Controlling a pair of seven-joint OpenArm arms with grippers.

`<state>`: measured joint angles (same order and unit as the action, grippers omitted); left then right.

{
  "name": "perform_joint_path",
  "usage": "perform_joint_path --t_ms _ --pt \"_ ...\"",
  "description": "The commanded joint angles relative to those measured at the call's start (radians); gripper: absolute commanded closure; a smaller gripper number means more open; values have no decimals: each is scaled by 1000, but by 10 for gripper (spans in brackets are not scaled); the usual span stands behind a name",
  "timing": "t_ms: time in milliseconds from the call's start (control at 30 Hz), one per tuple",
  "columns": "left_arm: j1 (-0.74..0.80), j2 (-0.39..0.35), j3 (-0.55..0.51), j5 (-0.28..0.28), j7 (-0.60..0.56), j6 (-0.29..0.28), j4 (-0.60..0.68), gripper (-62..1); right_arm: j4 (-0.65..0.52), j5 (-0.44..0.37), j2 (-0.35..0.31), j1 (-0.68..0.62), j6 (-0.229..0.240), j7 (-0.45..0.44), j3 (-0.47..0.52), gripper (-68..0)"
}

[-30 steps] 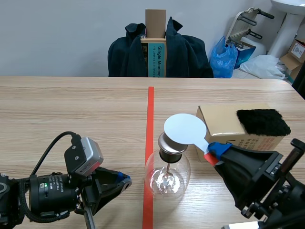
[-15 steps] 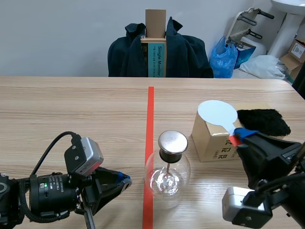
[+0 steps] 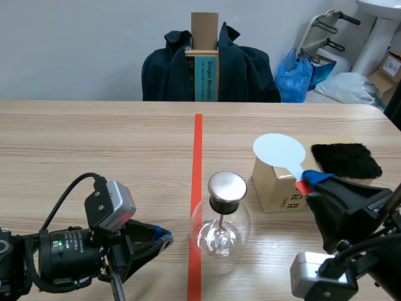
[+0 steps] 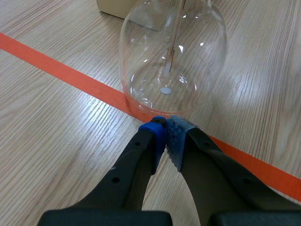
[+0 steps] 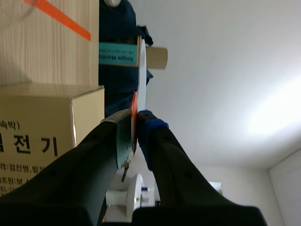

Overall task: Do the electroscope experiment.
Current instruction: 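Move the plate toward and away from the electroscope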

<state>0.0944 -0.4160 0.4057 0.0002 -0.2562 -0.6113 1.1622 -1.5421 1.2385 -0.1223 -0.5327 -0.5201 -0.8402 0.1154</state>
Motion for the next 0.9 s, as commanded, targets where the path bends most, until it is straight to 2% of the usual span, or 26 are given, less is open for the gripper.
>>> perform_joint_path --t_ms 0,367,867 --pt "3 5 0 -10 -13 -4 21 -17 -18 -11 -2 1 -11 -31 1 -8" --pt "3 5 0 -10 -13 -4 21 -17 -18 -11 -2 1 -11 -245 1 -8" --pt "3 5 0 -10 -13 -4 21 -17 -18 -11 -2 1 -11 -357 1 -8"
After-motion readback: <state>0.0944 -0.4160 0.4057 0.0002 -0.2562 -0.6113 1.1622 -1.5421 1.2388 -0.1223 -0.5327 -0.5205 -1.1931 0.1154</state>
